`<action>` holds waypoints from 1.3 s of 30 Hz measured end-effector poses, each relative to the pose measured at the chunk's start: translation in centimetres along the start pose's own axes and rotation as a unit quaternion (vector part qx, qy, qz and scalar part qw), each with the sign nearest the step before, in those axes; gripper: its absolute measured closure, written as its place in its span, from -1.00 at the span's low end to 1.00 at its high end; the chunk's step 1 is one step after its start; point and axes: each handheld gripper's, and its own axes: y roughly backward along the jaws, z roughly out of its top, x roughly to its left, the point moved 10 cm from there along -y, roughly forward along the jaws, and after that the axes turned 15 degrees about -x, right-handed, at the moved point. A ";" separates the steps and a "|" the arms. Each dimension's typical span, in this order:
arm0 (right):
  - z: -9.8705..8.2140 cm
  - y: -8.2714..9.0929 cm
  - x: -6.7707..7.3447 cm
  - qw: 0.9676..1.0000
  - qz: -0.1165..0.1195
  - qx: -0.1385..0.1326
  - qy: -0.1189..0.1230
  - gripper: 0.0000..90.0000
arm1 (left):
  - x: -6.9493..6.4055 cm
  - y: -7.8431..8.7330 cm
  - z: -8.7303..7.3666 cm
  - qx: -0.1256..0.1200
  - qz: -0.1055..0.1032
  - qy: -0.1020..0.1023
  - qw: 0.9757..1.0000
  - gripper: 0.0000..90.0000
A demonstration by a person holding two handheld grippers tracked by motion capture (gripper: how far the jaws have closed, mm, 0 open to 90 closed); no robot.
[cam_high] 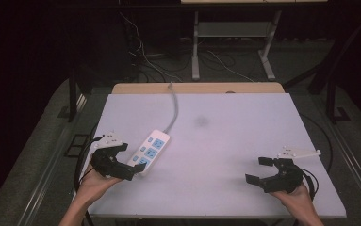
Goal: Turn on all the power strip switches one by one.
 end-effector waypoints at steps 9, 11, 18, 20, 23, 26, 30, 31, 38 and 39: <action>-0.1 0.0 0.1 1.000 0.003 0.003 0.002 -0.99 | 1.1 0.0 -0.1 0.026 0.003 -0.005 1.000 -1.00; -0.1 0.0 0.1 1.000 0.003 0.004 0.002 -0.99 | 1.3 -0.1 -0.2 0.032 0.006 -0.004 0.999 -1.00; -0.4 -0.2 0.1 1.000 0.006 0.010 0.000 -0.99 | 1.8 -0.5 -0.2 0.056 0.004 -0.016 0.998 -1.00; -0.4 -0.2 0.2 1.000 0.007 0.010 0.000 -0.99 | 2.0 -0.5 -0.2 0.062 0.004 -0.019 0.998 -1.00; -0.4 -0.2 0.1 1.000 0.007 0.011 -0.001 -0.99 | 2.3 -0.7 -0.4 0.068 0.005 -0.019 0.998 -0.99; -0.5 -0.2 0.2 1.000 0.008 0.011 -0.001 -0.99 | 2.7 -0.8 -0.4 0.072 0.008 -0.020 0.997 -0.95; -0.5 -0.2 0.2 1.000 0.009 0.012 -0.001 -0.99 | 3.1 -1.0 -0.5 0.074 0.010 -0.019 0.997 -0.86; -0.5 -0.2 0.2 1.000 0.009 0.013 -0.001 -0.99 | 3.2 -1.0 -0.5 0.074 0.010 -0.020 0.997 -0.81; -0.6 -0.3 0.1 1.000 0.011 0.014 0.000 -0.99 | 3.7 -1.3 -0.8 0.082 0.014 -0.023 0.996 -0.41; -0.6 -0.3 0.1 1.000 0.011 0.014 0.000 -0.99 | 3.7 -1.3 -0.8 0.083 0.013 -0.024 0.996 -0.41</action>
